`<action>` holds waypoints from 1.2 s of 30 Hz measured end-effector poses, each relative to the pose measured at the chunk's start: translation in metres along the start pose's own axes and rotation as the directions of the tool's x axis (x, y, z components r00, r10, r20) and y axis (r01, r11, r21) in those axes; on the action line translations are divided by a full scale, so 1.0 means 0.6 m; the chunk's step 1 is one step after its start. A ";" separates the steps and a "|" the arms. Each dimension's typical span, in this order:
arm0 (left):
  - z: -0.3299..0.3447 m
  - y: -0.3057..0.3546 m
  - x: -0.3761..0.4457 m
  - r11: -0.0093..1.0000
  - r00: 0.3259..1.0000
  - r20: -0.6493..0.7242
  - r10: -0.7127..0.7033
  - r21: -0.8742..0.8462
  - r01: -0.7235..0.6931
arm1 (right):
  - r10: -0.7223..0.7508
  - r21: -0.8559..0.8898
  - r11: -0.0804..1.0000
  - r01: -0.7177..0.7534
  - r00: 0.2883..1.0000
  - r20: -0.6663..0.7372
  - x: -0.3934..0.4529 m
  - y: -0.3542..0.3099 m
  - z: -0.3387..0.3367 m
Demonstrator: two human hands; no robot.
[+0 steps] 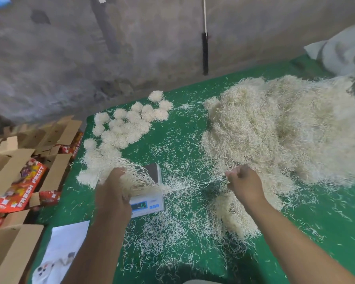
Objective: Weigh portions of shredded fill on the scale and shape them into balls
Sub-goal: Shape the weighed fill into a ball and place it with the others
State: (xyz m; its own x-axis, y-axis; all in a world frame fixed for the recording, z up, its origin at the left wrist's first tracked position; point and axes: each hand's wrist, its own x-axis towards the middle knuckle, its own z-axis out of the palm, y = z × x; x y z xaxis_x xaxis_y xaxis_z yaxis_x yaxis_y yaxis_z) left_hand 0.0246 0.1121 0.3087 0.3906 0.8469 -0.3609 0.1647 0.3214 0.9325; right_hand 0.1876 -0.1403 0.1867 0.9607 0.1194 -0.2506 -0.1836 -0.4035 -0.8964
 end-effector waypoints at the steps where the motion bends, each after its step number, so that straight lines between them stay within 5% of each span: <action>1: -0.002 -0.003 -0.004 1.000 1.000 -0.013 0.003 -0.005 -0.003 | 0.023 0.023 0.999 -0.023 1.000 -0.002 0.001 0.007 -0.005; 5: -0.006 0.008 0.012 0.988 1.000 -0.004 -0.004 -0.153 0.003 | 0.166 0.119 0.981 -0.155 0.982 -0.089 0.027 0.047 -0.055; 11: -0.024 0.014 0.021 0.998 0.997 -0.077 0.004 -0.055 -0.008 | 0.323 0.124 0.946 -0.300 0.908 -0.267 0.061 0.104 -0.114; 16: 0.025 0.008 -0.016 0.995 0.997 0.043 -0.067 -0.065 0.070 | 0.255 0.041 0.966 -0.254 0.966 -0.038 0.047 0.084 -0.076; 20: 0.068 -0.001 -0.047 0.997 0.974 0.215 -0.075 -0.019 0.081 | 0.007 -0.117 0.993 0.034 0.943 0.332 -0.014 0.028 -0.014; 24: 0.083 -0.014 -0.059 0.995 0.934 0.342 -0.100 0.039 0.092 | -0.271 -0.105 0.899 0.426 0.727 0.631 -0.101 -0.034 0.073; 26: 0.078 -0.019 -0.060 0.993 0.931 0.347 -0.113 0.021 0.113 | -0.343 -0.156 0.823 0.546 0.698 0.629 -0.117 -0.052 0.101; 32: 0.041 -0.027 -0.038 0.999 0.924 0.379 -0.054 0.028 0.046 | -0.337 -0.466 0.626 0.625 0.756 0.561 -0.097 -0.062 0.098; 36: 0.019 -0.036 -0.015 0.992 0.977 0.203 -0.065 -0.091 0.085 | -0.392 -0.517 0.489 0.703 0.706 0.590 -0.095 -0.060 0.106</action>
State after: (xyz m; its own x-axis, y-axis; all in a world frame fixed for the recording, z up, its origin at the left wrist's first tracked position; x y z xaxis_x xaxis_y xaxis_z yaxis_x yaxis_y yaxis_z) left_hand 0.0276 0.0925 0.2917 0.5544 0.7206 -0.4164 0.1146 0.4295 0.8958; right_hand 0.1261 -0.0749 0.2097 0.6277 0.7774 -0.0415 0.6930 -0.5823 -0.4250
